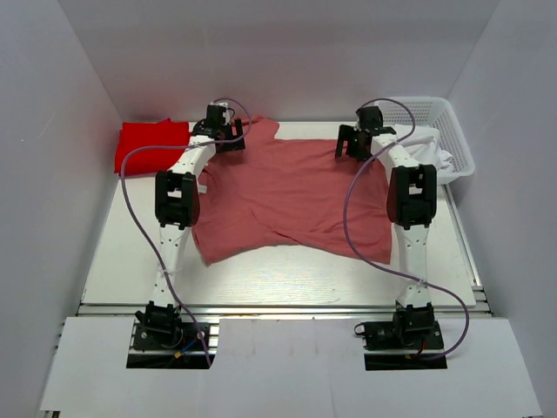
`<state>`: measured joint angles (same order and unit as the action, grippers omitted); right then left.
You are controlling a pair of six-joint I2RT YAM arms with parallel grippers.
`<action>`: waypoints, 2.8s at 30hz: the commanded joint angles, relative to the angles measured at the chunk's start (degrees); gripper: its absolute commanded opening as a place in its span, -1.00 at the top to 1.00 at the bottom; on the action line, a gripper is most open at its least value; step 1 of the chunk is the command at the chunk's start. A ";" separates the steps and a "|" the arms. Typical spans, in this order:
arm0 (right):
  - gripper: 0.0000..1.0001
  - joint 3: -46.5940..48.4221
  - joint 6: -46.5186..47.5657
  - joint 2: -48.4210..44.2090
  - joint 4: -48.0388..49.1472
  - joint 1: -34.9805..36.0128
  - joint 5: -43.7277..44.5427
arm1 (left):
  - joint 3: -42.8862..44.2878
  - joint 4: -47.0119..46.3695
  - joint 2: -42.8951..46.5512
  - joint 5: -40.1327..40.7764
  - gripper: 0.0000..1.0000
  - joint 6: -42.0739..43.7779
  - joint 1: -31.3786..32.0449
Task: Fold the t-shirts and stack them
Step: Flatten out the tshirt
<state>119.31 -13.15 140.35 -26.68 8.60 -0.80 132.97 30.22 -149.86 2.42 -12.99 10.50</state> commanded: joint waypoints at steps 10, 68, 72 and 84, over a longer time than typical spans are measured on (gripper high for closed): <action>-0.80 -7.65 12.88 -15.51 4.95 3.61 -9.58 | -3.86 -4.75 9.40 -15.08 -1.00 4.11 -4.36; -0.80 -62.44 -5.22 -49.65 23.25 7.83 -11.68 | -89.11 -11.31 70.85 0.23 1.00 -17.25 -1.19; -0.80 -62.53 -5.40 -49.47 23.25 7.57 -11.51 | -90.59 -15.60 72.95 -6.17 1.00 -12.69 -1.19; -0.80 -63.93 -4.52 -49.30 25.53 7.83 -15.90 | -101.49 -33.12 73.57 -58.14 1.00 -3.35 6.36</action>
<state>55.35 -18.85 90.61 -3.11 16.25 -14.06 33.74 2.63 -76.09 -40.71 -17.34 14.55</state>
